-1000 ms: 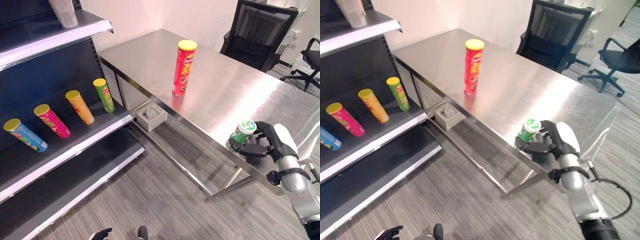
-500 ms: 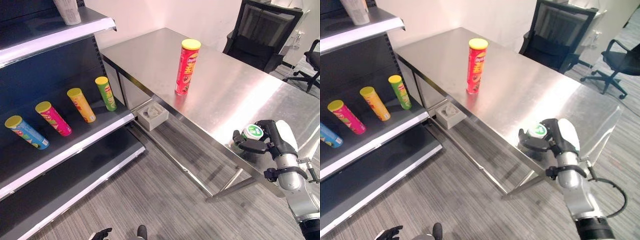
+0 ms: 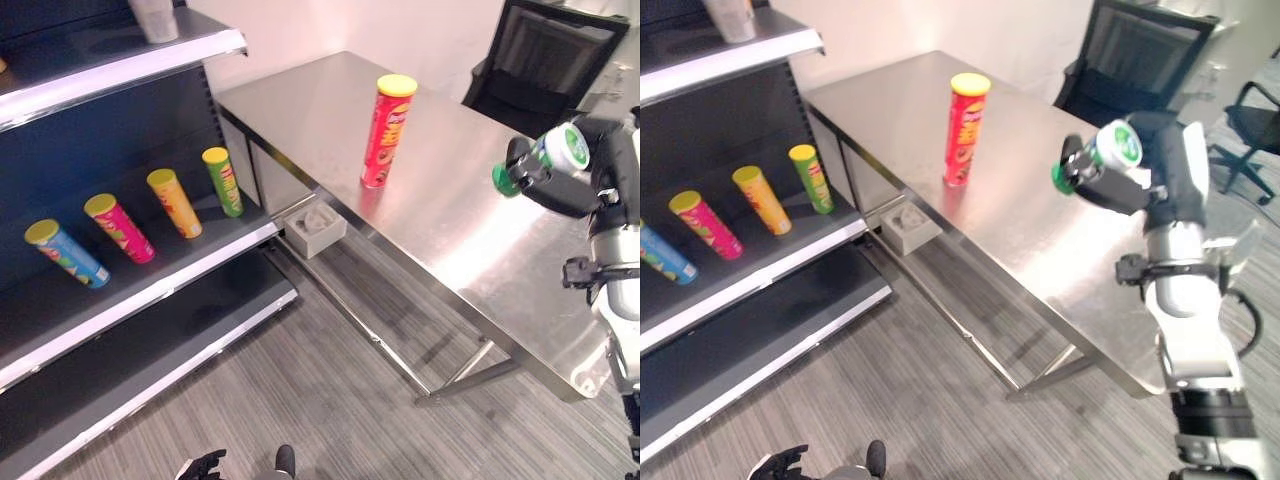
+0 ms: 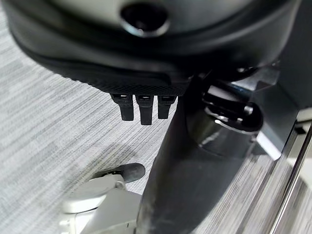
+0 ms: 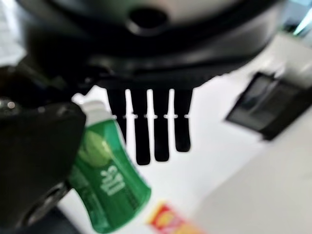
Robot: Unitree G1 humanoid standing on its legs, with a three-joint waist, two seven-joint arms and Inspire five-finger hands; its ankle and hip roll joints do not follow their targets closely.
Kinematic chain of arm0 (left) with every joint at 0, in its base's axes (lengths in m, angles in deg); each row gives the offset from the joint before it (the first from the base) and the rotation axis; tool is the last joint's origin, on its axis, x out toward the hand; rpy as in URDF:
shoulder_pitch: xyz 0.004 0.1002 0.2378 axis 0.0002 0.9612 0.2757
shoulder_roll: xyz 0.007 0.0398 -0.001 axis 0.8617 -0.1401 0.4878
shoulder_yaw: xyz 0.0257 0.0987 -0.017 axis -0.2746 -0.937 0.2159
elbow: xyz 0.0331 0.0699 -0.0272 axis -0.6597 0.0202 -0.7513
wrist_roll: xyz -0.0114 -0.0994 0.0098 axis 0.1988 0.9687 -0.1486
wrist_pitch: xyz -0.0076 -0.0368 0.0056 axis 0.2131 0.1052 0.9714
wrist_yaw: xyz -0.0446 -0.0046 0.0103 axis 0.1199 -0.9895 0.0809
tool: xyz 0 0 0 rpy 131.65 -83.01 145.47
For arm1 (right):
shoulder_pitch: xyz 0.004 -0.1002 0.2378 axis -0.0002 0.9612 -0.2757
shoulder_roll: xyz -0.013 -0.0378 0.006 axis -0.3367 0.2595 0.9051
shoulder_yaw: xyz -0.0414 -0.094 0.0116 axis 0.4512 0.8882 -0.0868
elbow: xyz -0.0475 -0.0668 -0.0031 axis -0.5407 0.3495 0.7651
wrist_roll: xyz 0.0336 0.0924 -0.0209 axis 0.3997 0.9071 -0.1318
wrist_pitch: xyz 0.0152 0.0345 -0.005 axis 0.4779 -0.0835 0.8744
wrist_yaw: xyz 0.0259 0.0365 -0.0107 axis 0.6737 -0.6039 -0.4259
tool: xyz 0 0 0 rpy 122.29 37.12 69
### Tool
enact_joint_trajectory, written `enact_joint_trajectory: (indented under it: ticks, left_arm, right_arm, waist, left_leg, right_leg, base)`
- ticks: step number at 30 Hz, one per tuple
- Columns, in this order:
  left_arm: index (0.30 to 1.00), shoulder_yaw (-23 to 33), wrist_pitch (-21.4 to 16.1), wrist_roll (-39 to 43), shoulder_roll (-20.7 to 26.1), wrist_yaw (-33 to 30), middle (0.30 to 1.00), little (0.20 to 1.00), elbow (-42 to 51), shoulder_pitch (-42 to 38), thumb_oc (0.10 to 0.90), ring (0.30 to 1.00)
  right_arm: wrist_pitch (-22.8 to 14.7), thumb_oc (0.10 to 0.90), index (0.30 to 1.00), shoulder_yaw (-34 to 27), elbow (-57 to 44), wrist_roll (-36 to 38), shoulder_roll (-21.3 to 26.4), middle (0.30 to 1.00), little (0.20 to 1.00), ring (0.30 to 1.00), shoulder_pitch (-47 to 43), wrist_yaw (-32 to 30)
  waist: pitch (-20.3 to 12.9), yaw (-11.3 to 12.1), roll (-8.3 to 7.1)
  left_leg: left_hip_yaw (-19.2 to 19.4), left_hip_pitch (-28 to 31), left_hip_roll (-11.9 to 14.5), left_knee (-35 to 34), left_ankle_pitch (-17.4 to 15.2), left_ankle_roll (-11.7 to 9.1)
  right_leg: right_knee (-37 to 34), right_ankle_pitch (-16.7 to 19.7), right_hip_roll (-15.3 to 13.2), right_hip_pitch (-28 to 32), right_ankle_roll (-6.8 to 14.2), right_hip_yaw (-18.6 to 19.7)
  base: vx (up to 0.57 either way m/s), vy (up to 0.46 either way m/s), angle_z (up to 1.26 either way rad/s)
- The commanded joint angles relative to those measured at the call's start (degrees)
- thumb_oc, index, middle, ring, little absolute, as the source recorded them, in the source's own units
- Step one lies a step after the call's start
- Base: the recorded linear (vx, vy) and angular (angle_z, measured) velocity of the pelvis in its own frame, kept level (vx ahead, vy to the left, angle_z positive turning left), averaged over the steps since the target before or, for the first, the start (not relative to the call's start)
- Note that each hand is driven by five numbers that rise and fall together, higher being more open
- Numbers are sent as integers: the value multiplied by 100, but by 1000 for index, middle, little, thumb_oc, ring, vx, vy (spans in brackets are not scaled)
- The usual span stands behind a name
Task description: Put the goods on the table back onto the shelves and tidy them up.
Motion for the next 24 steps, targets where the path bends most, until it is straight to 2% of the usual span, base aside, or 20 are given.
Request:
enact_joint_trajectory:
  ticks: [1, 2, 3, 4, 5, 6, 8, 9, 12, 14, 16, 18, 19, 20, 21, 22, 23, 24]
  left_arm:
    - [900, -274, -206, 236, 346, 137, 900, 900, 248, -78, 800, 900]
    - [900, -283, -206, 237, 355, 138, 900, 900, 248, -79, 800, 900]
    - [900, -282, -197, 259, 348, 144, 900, 900, 196, -141, 800, 900]
    - [900, -268, -191, 277, 334, 135, 900, 900, 175, -142, 800, 900]
    - [900, -253, -185, 244, 301, 125, 900, 900, 158, -124, 800, 900]
    - [900, -252, -184, 197, 264, 142, 900, 900, 104, -90, 800, 900]
    - [900, -239, -177, 161, 222, 153, 900, 900, 77, -30, 800, 900]
    - [900, -233, -177, 154, 214, 165, 900, 900, 61, -1, 800, 900]
    - [900, -249, -181, 42, 251, 175, 900, 900, -42, 40, 800, 900]
    - [900, -310, -202, -12, 331, 154, 900, 900, -119, -35, 800, 900]
    - [900, -379, -224, -14, 450, 88, 900, 900, -101, -144, 800, 900]
    - [900, -374, -257, 3, 565, 65, 900, 900, -59, -168, 800, 900]
    - [900, -406, -268, -17, 714, 51, 900, 900, 0, -201, 800, 900]
    - [900, -429, -268, -7, 762, 44, 900, 900, 31, -226, 800, 900]
    - [900, -417, -289, 61, 797, 78, 900, 900, 50, -275, 800, 900]
    - [900, -428, -292, 89, 803, 78, 900, 900, 55, -312, 800, 900]
    - [900, -443, -289, 85, 799, 89, 900, 900, 43, -339, 800, 900]
    - [900, -455, -277, 82, 779, 74, 900, 900, -30, -381, 800, 900]
  right_arm:
    - [-788, 400, 300, -435, -753, 797, 336, 300, 300, 300, -594, -134]
    - [-786, 400, 300, -461, -763, 805, 333, 300, 300, 300, -568, -125]
    - [-854, 400, 300, -660, -794, 873, 371, 300, 300, 300, -469, -133]
    - [-853, 400, 300, -739, -834, 907, 409, 300, 300, 300, -462, -146]
    - [-905, 400, 300, -901, -961, 993, 490, 300, 300, 300, -468, -153]
    - [-985, 400, 300, -1068, -1042, 1076, 455, 300, 300, 300, -494, -228]
    - [-1003, 400, 300, -1261, -1152, 1124, 488, 300, 300, 300, -490, -245]
    - [-1021, 400, 300, -1346, -1154, 1141, 491, 300, 300, 300, -504, -278]
    - [-1057, 400, 300, -1276, -1082, 1017, 702, 300, 300, 300, -779, -430]
    - [-974, 400, 300, -867, -892, 957, 916, 300, 300, 300, -1162, -438]
    - [-820, 400, 300, -108, -601, 890, 1181, 300, 300, 300, -1802, -385]
    - [-766, 400, 300, 524, -467, 945, 1367, 300, 300, 300, -2345, -230]
    - [-734, 400, 300, 726, -494, 1039, 1486, 300, 300, 300, -2492, -90]
    - [-721, 400, 300, 863, -489, 1117, 1552, 300, 300, 300, -2586, -22]
    - [-743, 400, 300, 1504, -373, 1267, 1677, 300, 300, 300, -3150, 145]
    - [-751, 400, 300, 1696, -317, 1329, 1742, 300, 300, 300, -3301, 186]
    - [-761, 400, 300, 1816, -269, 1341, 1783, 300, 300, 300, -3374, 192]
    - [-731, 400, 300, 1957, -85, 1398, 1862, 300, 300, 300, -3520, 216]
  waist:
    - [-212, 267, -203]
    - [-211, 259, -207]
    - [-236, 214, -193]
    - [-249, 168, -168]
    - [-311, 33, -94]
    - [-425, -60, 14]
    - [-510, -87, 89]
    - [-564, -82, 118]
    - [-721, 22, 79]
    - [-728, 133, -16]
    - [-689, 278, -110]
    - [-641, 356, -150]
    - [-554, 324, -168]
    - [-513, 261, -171]
    - [-439, 161, -116]
    - [-366, 86, -128]
    - [-339, 30, -142]
    - [-362, 21, -236]
  left_leg:
    - [-38, 10, 339, 105, -394, -403]
    - [-58, 18, 336, 87, -381, -406]
    - [3, 195, 659, -120, -271, -476]
    - [115, 292, 807, -194, -231, -513]
    - [356, 526, 1115, -295, -277, -639]
    - [535, 717, 1224, -402, -296, -742]
    - [534, 774, 1216, -530, -277, -752]
    - [558, 806, 1196, -593, -303, -750]
    - [608, 850, 1008, -649, -495, -707]
    - [586, 834, 743, -649, -619, -569]
    - [492, 784, 419, -649, -721, -400]
    - [359, 767, 115, -649, -803, -219]
    - [193, 806, -21, -649, -850, -119]
    - [108, 808, -49, -649, -852, -90]
    - [-96, 755, -93, -649, -682, -33]
    - [-266, 805, -122, -649, -687, -24]
    - [-399, 782, -162, -649, -667, -15]
    - [-609, 790, -238, -649, -664, -45]
  right_leg:
    - [32, 6, 7, -168, 46, 196]
    - [32, 3, 9, -160, 47, 176]
    - [42, 67, -92, -196, 81, -106]
    - [48, 100, -147, -232, 103, -239]
    - [54, 53, -211, -225, 185, -312]
    - [62, 109, -285, -265, 229, -376]
    - [61, 136, -313, -252, 264, -382]
    - [63, 166, -347, -244, 279, -389]
    - [73, 294, -507, -220, 396, -403]
    - [186, 436, -797, -232, 547, -493]
    - [397, 542, -1163, -239, 696, -585]
    - [915, 479, -1504, -280, 766, -618]
    - [1498, 543, -1615, -475, 721, -356]
    - [1608, 476, -1516, -636, 672, -47]
    - [1332, 295, -968, -1081, 479, 716]
    - [1194, 295, -733, -1238, 511, 1129]
    - [1084, 309, -626, -1312, 509, 1374]
    - [769, 389, -565, -1140, 515, 1519]
  base:
    - [-32, 38, 92]
    - [-71, 136, 82]
    - [-89, 149, 72]
    - [-54, 255, 99]
    - [4, 326, 106]
    - [39, 275, 111]
    - [40, 225, 60]
    - [68, 300, 33]
    - [24, 278, 39]
    - [-20, 343, 35]
    - [-15, 398, 39]
    - [60, 419, 60]
    - [71, 303, 130]
    - [16, 191, 137]
    - [22, 12, 144]
    - [29, -26, 71]
    - [130, -123, 115]
    - [113, -131, 145]
